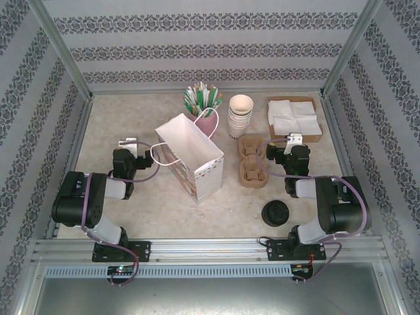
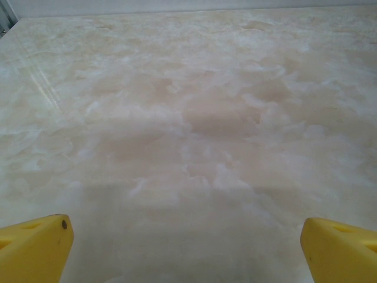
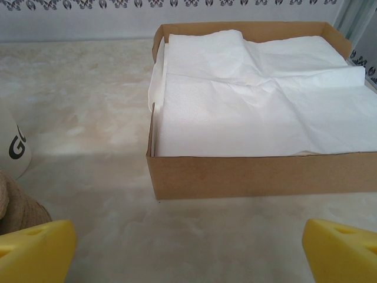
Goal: Pack the takeout coffee
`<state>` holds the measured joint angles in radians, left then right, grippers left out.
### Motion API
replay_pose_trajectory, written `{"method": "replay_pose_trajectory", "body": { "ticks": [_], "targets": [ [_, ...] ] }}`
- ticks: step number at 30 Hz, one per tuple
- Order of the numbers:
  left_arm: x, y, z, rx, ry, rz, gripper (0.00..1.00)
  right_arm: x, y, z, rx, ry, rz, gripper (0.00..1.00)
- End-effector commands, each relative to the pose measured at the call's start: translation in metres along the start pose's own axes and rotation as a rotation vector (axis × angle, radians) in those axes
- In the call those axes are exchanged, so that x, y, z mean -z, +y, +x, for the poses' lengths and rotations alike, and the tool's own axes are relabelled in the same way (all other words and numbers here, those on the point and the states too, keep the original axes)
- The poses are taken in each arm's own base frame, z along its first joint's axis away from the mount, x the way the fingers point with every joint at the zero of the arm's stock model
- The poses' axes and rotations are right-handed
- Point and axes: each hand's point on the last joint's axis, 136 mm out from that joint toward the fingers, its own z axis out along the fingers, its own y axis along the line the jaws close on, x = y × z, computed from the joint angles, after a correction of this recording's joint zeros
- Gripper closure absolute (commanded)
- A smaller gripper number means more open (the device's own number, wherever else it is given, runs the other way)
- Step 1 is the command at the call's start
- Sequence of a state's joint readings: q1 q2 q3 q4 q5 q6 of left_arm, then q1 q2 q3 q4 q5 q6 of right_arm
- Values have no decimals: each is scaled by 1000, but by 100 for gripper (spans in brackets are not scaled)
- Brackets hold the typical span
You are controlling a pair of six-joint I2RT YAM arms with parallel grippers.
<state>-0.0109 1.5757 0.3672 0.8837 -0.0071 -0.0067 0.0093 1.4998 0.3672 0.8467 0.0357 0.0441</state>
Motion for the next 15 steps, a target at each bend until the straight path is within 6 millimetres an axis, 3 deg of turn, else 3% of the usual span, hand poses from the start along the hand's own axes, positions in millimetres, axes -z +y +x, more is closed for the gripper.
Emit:
{"method": "replay_pose_trajectory", "body": {
  "ticks": [1, 6, 9, 11, 13, 15],
  "targets": [
    [2, 4, -26, 5, -72, -11, 0, 3, 5, -26, 25, -48, -6, 2],
    [29, 18, -58, 55, -81, -80, 0, 33, -7, -47, -44, 51, 70, 2],
    [53, 38, -81, 294, -126, -175, 0, 61, -25, -64, -202, 82, 170, 2],
    [71, 39, -94, 455, -162, -152, 0, 81, -29, -71, -296, 105, 173, 2],
    [91, 33, -104, 448, -177, -101, 0, 93, -34, -91, -402, 44, 161, 2],
    [105, 42, -111, 557, -281, -111, 0, 101, -32, -113, -506, 25, 108, 2]
  ]
}}
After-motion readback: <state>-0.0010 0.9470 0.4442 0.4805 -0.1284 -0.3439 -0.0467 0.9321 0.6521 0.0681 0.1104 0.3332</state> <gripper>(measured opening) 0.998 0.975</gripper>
